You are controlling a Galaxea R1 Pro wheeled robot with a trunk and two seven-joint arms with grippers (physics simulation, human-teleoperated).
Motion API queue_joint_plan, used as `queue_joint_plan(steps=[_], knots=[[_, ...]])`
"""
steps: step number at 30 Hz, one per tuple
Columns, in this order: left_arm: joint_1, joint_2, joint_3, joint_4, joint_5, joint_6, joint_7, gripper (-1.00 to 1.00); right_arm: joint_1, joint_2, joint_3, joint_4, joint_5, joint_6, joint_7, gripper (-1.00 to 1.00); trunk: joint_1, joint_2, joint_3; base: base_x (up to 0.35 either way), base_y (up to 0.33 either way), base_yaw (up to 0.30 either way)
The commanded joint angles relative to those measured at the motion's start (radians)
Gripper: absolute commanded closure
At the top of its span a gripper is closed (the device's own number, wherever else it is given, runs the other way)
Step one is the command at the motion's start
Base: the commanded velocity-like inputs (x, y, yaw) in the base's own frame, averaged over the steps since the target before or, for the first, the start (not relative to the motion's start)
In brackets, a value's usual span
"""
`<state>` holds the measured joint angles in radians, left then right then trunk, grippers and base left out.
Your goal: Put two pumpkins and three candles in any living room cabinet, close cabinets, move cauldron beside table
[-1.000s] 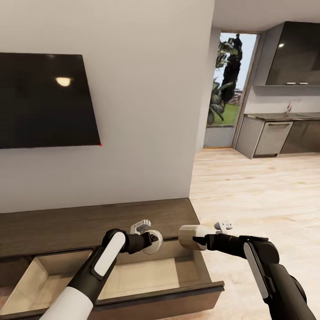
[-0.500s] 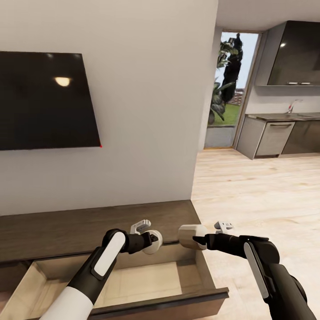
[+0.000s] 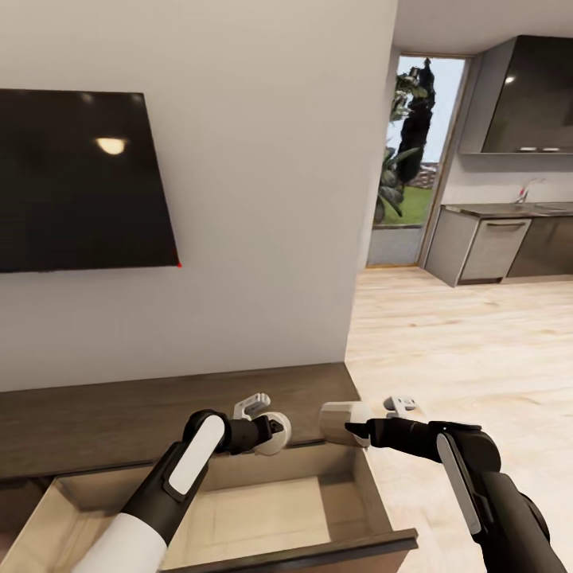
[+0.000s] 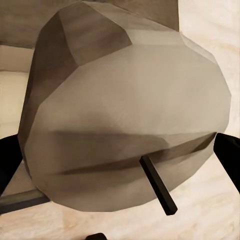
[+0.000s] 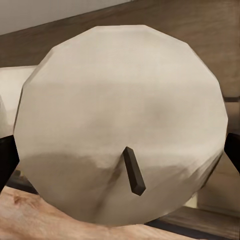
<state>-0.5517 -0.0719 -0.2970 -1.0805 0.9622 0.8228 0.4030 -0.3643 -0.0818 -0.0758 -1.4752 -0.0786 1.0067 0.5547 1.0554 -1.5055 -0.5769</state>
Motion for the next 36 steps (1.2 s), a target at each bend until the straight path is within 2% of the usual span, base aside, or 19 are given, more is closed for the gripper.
queue_joint_plan(steps=[1,26,36], knots=[[-0.001,0.000,-0.001,-0.001,0.010,0.001,0.010,1.00,-0.001,0.000,-0.001,-0.001,-0.009,0.007,-0.002,1.00,0.000,-0.001,-0.001,0.189,0.136,0.000],[-0.001,0.000,-0.002,-0.001,0.010,0.001,0.010,1.00,-0.001,0.000,-0.001,0.005,-0.002,0.007,-0.002,1.00,0.000,-0.001,-0.001,0.061,0.015,0.103],[-0.001,0.000,-0.002,-0.001,0.010,0.001,0.010,1.00,-0.001,-0.001,-0.001,0.004,-0.003,0.007,-0.002,1.00,0.000,-0.001,-0.001,0.172,0.000,0.010]])
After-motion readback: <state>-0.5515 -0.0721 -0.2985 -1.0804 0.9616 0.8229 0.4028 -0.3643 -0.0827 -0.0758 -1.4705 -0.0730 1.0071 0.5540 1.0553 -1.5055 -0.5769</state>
